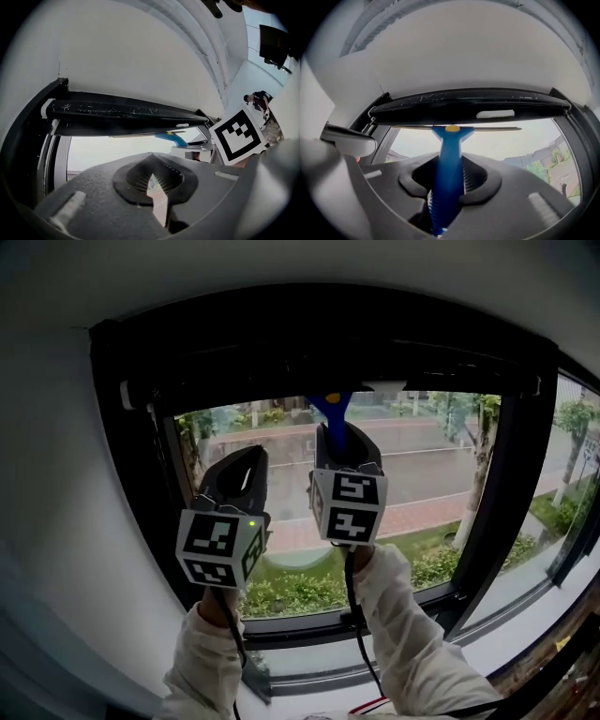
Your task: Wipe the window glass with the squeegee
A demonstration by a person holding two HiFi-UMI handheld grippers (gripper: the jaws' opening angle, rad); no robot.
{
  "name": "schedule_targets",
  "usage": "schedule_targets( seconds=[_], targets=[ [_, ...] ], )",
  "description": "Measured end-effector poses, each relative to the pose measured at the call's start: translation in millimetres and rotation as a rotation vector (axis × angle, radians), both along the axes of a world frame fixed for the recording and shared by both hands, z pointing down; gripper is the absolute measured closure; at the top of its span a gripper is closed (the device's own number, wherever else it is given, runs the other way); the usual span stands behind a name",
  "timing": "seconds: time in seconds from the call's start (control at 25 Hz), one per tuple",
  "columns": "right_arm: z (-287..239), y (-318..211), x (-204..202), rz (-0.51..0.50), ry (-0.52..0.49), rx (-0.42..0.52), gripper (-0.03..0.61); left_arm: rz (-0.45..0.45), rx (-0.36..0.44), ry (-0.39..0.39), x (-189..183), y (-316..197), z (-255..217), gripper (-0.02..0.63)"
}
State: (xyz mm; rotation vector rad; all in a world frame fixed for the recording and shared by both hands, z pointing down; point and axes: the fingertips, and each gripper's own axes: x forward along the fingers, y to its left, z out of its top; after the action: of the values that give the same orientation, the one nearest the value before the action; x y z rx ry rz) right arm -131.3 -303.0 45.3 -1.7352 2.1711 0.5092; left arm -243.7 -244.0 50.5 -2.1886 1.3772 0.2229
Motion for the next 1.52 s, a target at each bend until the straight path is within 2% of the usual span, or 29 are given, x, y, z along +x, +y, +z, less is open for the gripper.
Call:
schedule_targets(
  seconds=[0.64,1.04,1.52],
  targets=[
    [-43,-24,-18,-0.005,0.010,0.025,0.446,-0.029,0.037,0.009,-15,-3,-29,0.617],
    [-11,-33,-18,0.036,0.049,-0.001,0.446,-0.019,-0.031,0.010,-11,-13,5,0.615],
    [34,-36,-15,0.048,0.036,-0.060,0.448,-0.002,-0.135,0.039,-18,-21,60,0.615]
  ],
)
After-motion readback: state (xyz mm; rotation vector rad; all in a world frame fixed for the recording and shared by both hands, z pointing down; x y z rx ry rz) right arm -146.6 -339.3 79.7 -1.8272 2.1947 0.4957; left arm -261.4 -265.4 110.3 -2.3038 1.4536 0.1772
